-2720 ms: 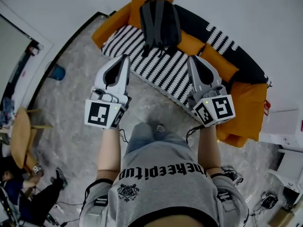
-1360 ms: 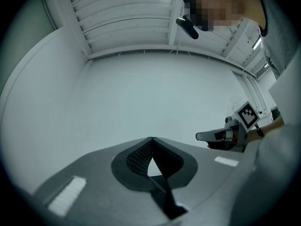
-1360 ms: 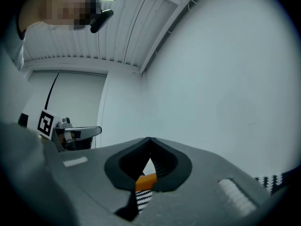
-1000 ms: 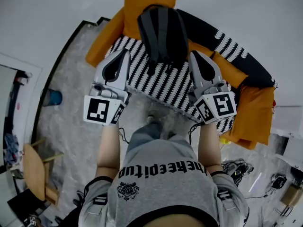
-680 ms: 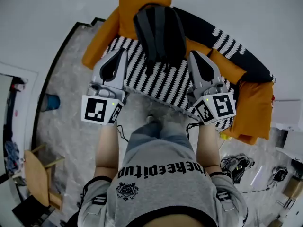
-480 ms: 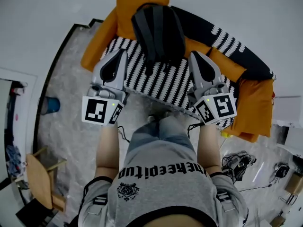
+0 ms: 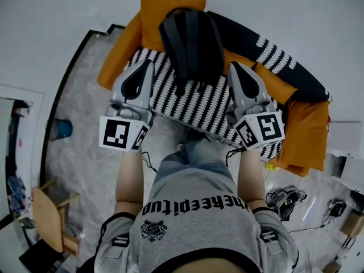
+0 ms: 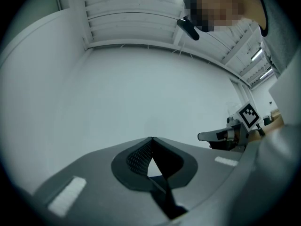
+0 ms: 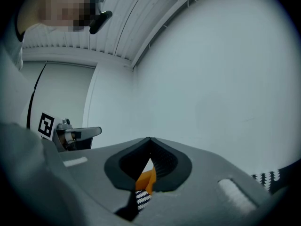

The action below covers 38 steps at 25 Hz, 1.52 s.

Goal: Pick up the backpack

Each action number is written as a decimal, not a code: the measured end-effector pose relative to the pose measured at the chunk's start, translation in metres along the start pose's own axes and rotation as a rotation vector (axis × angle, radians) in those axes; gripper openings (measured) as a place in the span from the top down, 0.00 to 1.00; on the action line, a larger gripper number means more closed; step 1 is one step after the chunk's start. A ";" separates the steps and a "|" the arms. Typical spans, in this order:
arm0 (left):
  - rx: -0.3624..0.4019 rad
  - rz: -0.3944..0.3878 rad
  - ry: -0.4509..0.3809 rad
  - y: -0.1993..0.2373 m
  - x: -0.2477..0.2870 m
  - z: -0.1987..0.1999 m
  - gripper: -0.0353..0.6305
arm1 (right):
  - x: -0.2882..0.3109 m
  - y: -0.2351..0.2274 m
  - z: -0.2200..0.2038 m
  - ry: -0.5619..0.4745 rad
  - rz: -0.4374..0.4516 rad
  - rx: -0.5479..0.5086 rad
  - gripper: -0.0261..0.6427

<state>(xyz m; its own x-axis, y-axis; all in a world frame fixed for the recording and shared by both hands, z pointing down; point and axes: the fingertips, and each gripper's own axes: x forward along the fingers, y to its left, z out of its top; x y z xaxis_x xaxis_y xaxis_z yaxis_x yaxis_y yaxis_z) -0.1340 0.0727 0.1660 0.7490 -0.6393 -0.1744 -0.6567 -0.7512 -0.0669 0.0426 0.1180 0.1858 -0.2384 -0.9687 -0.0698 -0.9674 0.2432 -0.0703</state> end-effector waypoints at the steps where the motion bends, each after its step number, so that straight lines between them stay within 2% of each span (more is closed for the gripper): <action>1: 0.001 0.005 -0.001 0.004 0.004 0.000 0.92 | 0.006 -0.002 0.000 0.001 0.004 -0.001 0.96; 16: 0.022 0.087 0.019 0.049 0.062 -0.010 0.92 | 0.101 -0.043 -0.018 0.075 0.111 0.015 0.96; 23: 0.013 0.127 0.061 0.059 0.084 -0.029 0.92 | 0.134 -0.068 -0.061 0.186 0.144 0.048 0.96; 38: -0.012 0.159 0.147 0.068 0.118 -0.078 0.92 | 0.185 -0.112 -0.148 0.372 0.183 0.101 0.93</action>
<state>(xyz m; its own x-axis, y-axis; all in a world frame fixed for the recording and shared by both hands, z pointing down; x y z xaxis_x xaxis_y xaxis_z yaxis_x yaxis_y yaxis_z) -0.0833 -0.0663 0.2173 0.6411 -0.7666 -0.0368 -0.7674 -0.6400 -0.0377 0.0940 -0.0958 0.3283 -0.4381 -0.8567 0.2724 -0.8974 0.3988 -0.1888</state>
